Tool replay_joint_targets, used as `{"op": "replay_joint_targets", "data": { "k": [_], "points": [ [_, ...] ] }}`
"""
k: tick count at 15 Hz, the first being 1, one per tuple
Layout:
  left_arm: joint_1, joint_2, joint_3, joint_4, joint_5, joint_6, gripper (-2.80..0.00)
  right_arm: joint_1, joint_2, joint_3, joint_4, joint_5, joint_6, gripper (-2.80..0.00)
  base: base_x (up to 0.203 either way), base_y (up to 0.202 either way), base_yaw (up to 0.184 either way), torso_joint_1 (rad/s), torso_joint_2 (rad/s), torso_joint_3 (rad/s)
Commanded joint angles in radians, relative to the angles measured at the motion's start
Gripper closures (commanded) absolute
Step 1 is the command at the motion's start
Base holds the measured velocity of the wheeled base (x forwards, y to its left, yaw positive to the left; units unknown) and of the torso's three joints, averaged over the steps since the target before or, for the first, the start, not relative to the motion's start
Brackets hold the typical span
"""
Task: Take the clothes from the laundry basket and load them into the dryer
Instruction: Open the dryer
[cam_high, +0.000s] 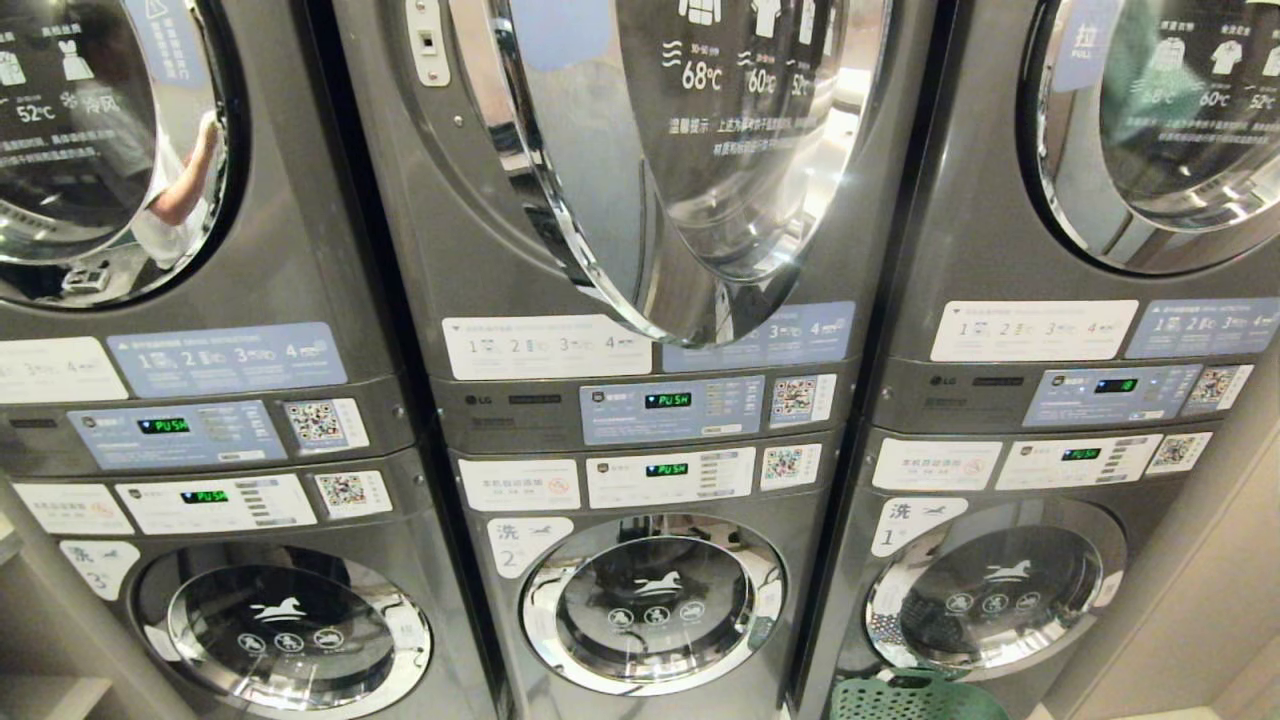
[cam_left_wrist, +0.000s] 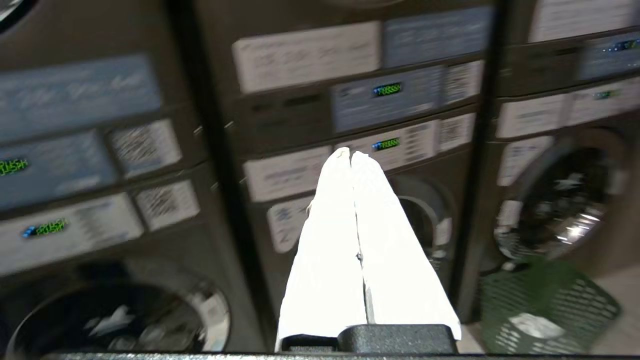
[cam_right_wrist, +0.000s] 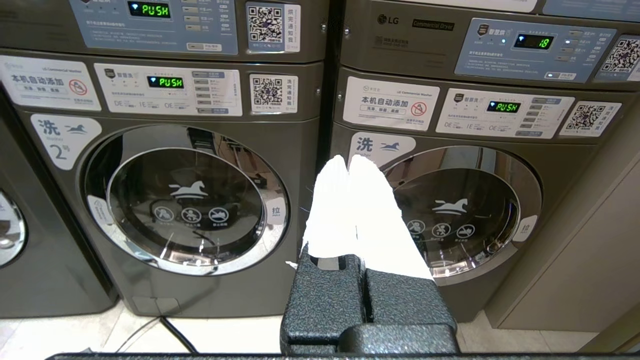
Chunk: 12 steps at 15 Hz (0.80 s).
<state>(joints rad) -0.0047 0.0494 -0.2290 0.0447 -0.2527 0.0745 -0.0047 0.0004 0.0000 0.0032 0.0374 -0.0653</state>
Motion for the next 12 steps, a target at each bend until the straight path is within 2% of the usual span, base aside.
{"op": "replay_joint_targets", "data": {
  "k": [1,3,6,9,12],
  "points": [
    [-0.001,0.123,-0.098,0.005,-0.111,0.001,0.00,0.000,0.000,0.000,0.000,0.001,-0.001,0.00,0.000,0.000,0.000,0.000,0.00,0.000],
    [-0.006,0.311,-0.203,-0.024,-0.178,-0.003,0.00,0.000,0.000,0.000,0.000,0.001,-0.001,0.00,0.000,0.000,0.000,0.000,0.00,0.000],
    [-0.027,0.620,-0.320,-0.190,-0.227,-0.011,0.00,0.000,0.000,0.000,0.000,0.001,-0.002,0.00,0.000,0.000,0.000,0.000,0.00,0.000],
    [-0.064,0.888,-0.461,-0.354,-0.250,-0.012,0.00,0.000,0.000,0.000,0.000,0.001,-0.001,0.00,0.000,0.000,0.000,0.000,0.00,0.000],
    [-0.080,1.076,-0.623,-0.416,-0.255,-0.006,0.00,0.000,0.000,0.000,0.000,0.001,-0.001,0.00,0.000,0.000,0.000,0.000,0.00,0.000]
  ]
}}
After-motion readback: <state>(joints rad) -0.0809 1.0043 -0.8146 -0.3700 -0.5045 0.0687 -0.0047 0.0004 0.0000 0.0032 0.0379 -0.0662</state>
